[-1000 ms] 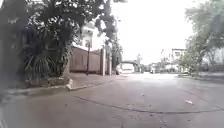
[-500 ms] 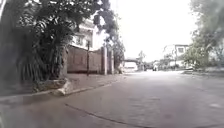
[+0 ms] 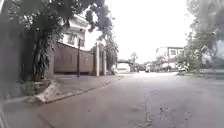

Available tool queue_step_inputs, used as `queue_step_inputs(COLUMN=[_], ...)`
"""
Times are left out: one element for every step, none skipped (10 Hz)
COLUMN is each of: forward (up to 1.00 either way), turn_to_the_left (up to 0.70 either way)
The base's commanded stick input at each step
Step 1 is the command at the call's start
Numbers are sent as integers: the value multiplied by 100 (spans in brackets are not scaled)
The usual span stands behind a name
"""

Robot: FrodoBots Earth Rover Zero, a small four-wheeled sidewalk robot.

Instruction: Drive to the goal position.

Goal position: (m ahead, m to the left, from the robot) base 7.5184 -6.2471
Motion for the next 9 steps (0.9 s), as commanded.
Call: queue_step_inputs(forward=[100, 100, 100, 100, 100, 100, 100, 100, 100], turn_to_the_left=[-40, -40, -40, -39, -35, 0, 0, 0, 0])
